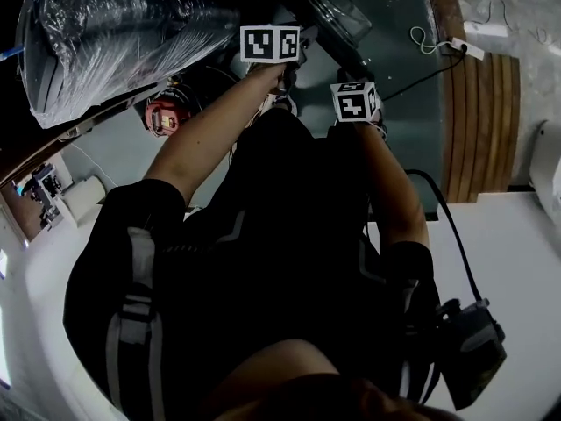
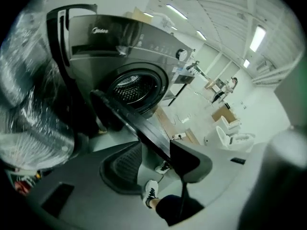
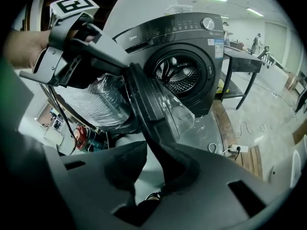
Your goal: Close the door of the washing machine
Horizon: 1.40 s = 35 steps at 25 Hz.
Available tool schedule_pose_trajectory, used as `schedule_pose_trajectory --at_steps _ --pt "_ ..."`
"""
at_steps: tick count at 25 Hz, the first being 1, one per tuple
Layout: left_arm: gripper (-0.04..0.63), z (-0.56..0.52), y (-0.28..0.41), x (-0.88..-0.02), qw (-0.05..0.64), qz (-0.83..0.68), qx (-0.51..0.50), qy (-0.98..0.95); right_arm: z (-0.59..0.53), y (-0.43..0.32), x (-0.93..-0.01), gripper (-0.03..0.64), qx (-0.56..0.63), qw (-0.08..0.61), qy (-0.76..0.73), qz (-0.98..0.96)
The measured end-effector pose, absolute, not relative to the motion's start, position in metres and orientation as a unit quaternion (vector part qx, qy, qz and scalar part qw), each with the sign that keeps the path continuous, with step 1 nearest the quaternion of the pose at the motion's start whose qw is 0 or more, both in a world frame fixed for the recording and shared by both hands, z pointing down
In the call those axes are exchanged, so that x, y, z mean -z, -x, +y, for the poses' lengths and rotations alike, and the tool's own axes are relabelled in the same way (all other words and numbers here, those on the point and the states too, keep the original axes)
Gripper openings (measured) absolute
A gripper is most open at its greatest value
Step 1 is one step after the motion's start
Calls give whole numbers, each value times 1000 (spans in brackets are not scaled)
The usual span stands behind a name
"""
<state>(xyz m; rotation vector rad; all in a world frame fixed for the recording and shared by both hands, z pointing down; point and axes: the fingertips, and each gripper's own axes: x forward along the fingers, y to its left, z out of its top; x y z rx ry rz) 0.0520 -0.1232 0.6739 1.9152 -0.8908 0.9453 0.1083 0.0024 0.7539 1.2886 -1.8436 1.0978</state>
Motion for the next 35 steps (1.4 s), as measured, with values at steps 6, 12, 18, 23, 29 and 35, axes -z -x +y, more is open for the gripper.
schedule_pose_trajectory --at_steps 6,12,18,23,29,35 --pt "183 -136 -72 -643 249 -257 -437 -825 -25 -139 -752 95 -420 302 -491 -701" --pt "183 -131 -99 -645 115 -133 -504 -845 -46 -168 -751 98 -407 316 -493 -701" --pt "183 -157 -107 -662 -5 -72 -549 -833 -73 -197 -753 112 -411 318 -524 -675" --pt "183 -177 -124 -668 -71 -2 -563 -823 -97 -222 -752 117 -395 337 -537 -666" --pt "183 -189 -140 -671 -157 71 -576 -799 -124 -247 -751 123 -389 344 -560 -645" --pt "173 -205 -148 -675 -183 87 -584 -786 -144 -263 -751 124 -399 333 -575 -632"
